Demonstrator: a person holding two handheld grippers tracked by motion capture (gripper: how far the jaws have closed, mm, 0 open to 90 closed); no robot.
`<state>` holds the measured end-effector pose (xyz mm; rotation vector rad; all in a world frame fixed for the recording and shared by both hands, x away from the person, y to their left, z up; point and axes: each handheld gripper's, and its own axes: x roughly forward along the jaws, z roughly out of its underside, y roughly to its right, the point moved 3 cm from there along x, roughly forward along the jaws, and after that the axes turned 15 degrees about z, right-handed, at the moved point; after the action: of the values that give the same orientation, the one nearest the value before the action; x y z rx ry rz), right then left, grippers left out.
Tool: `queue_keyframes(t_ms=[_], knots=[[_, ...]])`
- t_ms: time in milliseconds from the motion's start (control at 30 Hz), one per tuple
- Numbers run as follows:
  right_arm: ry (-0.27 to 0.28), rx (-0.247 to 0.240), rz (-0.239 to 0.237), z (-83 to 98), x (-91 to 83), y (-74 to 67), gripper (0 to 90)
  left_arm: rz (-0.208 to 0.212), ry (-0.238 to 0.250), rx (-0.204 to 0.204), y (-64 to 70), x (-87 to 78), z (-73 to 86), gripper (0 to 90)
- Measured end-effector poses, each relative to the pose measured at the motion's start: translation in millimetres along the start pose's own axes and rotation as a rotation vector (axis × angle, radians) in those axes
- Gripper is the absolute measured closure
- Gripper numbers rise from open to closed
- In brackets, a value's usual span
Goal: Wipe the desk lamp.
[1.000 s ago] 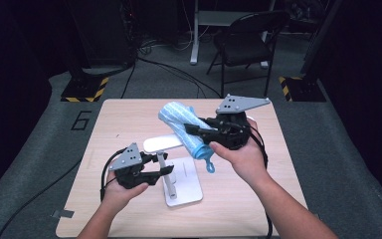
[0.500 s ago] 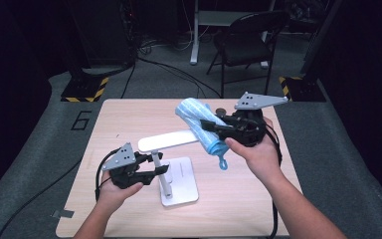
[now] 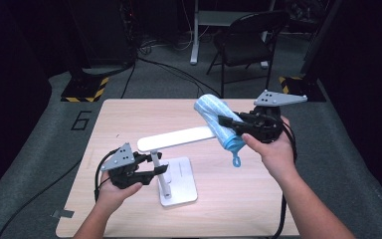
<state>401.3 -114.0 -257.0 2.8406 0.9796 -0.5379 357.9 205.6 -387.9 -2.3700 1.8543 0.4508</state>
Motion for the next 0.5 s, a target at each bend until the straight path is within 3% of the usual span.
queue_keyframes(t_ms=[500], knots=[[0.0,0.021,0.032,3.7,-7.4,16.1,71.5,-0.001,0.011,0.004,-0.2,0.1,1.0,53.1]])
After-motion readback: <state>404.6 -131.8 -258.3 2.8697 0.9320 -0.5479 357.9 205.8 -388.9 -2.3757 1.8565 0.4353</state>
